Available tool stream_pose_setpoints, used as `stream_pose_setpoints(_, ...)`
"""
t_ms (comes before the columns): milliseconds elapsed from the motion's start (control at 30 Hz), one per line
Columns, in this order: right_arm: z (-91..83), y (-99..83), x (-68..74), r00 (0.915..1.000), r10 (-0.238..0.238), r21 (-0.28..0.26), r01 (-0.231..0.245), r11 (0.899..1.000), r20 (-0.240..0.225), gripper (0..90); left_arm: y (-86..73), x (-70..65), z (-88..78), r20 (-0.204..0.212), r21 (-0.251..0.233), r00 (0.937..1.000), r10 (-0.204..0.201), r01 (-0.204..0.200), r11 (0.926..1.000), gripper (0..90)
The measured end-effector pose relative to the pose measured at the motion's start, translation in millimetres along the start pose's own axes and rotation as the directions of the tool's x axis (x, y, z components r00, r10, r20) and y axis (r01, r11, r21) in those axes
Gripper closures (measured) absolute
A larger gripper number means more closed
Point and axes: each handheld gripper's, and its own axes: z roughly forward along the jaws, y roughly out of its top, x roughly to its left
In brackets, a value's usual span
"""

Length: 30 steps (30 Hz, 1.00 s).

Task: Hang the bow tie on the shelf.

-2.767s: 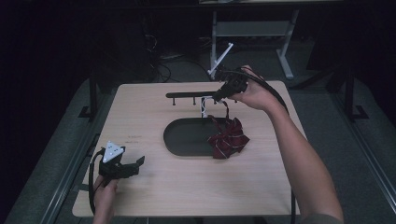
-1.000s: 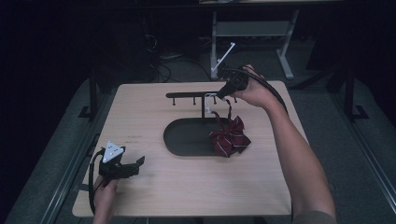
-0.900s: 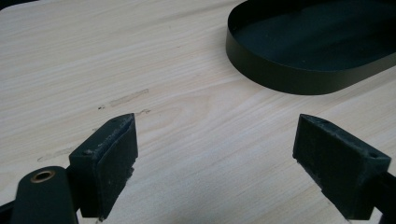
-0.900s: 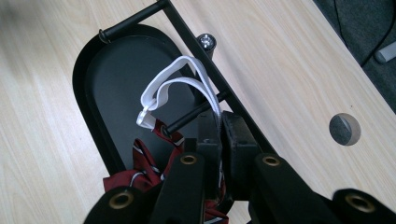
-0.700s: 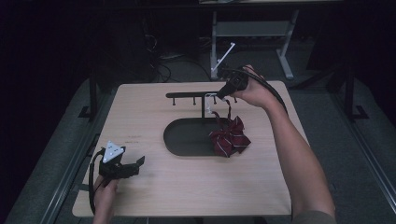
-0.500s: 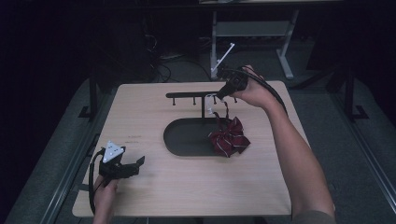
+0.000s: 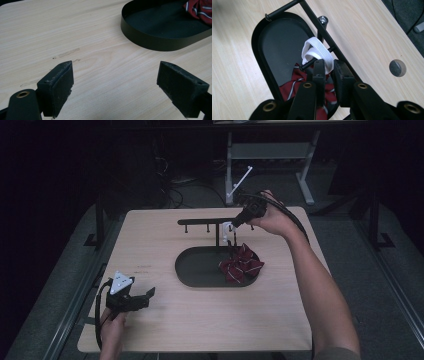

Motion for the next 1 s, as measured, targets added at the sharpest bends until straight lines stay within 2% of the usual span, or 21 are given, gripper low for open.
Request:
stream_pose_setpoints(133,-2.4,-1.7,1.1,0.9999,-0.009,0.003,0.009,1.0,-0.009,77.4,0.0,0.2,0.1,-0.001,0.001,1.0,0.004,-0.004,1.0,13.5)
stream_pose_setpoints(533,-5.7,-13.7,1.7,0.9978,-0.001,-0.035,-0.001,0.999,-0.066,72.8,-0.1,-0.4,0.5,0.001,0.005,1.0,0.005,-0.005,1.0,13.5)
stream_pose_setpoints(1000,-13.7,-23.2,6.4,0.9957,-0.01,-0.055,0.005,0.998,-0.092,68.7,0.5,-1.6,0.2,0.001,0.002,1.0,0.009,-0.009,1.0,13.6)
